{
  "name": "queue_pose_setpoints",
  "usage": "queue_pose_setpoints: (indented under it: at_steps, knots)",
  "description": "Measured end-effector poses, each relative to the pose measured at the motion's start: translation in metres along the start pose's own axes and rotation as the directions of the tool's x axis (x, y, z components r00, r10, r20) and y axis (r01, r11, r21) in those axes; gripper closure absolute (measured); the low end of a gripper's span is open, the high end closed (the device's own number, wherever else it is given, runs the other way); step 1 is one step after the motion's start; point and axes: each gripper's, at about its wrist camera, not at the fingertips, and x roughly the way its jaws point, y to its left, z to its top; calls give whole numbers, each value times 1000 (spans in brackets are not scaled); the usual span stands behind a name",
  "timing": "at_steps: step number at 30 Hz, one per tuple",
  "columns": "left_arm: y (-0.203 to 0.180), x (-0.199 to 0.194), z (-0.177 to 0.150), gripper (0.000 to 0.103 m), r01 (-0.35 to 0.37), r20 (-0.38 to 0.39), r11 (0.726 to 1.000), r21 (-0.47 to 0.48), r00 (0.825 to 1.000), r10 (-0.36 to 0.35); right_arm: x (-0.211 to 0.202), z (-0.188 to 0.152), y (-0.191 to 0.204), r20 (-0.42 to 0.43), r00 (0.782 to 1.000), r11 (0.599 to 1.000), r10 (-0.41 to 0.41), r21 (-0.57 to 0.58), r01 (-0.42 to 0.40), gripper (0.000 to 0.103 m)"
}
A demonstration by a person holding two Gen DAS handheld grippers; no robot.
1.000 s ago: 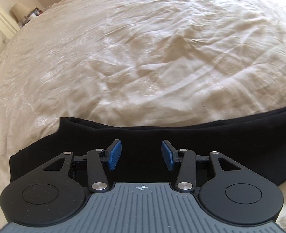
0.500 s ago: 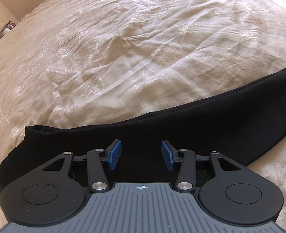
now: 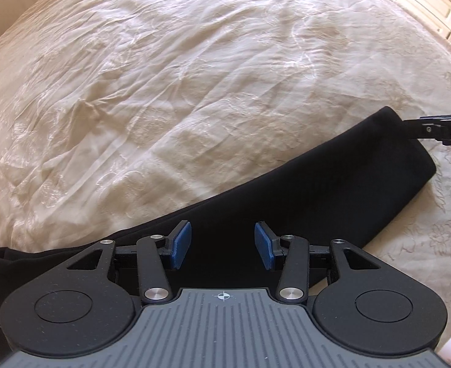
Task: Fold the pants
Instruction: 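Grasp the end of the folded pants with the right gripper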
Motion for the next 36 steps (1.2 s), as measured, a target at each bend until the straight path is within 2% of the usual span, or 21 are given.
queue_pose_setpoints:
  at_steps: [5,8,15,22,27,29,31,32,36]
  knots:
    - [-17,19,3,58,3,-51,999,46,999,-1,16,-9,-24,-123,987,992,106,88,-95,54]
    - [-17,34,5,58,-11,-90,999,34,996,14,22,-13,-33,-132,981,985,140,119,-124,53]
    - [-10,56,14,58,3,-145,999,-43,989,-9,37,-14,-43,-156,962,969,226,132,-207,48]
    - [-15,64,10,57,-13,-159,1000,-18,987,10,56,-15,-54,-163,934,943,319,158,-294,42]
    - [-16,68,12,57,-2,-163,999,-34,987,-4,60,-13,-60,-174,918,924,357,211,-319,42]
    - [-13,68,12,57,5,-162,999,-35,987,-11,58,-11,-55,-187,923,934,336,190,-302,50]
    - [-9,68,12,57,11,-160,999,-37,987,-17,55,-11,-46,-206,927,946,315,147,-289,91]
    - [-7,68,12,57,13,-159,999,-38,987,-19,54,-11,-40,-206,926,946,315,146,-289,92]
    - [6,57,13,57,51,-125,997,-60,990,-58,31,-10,-24,-146,951,958,272,131,-254,94]
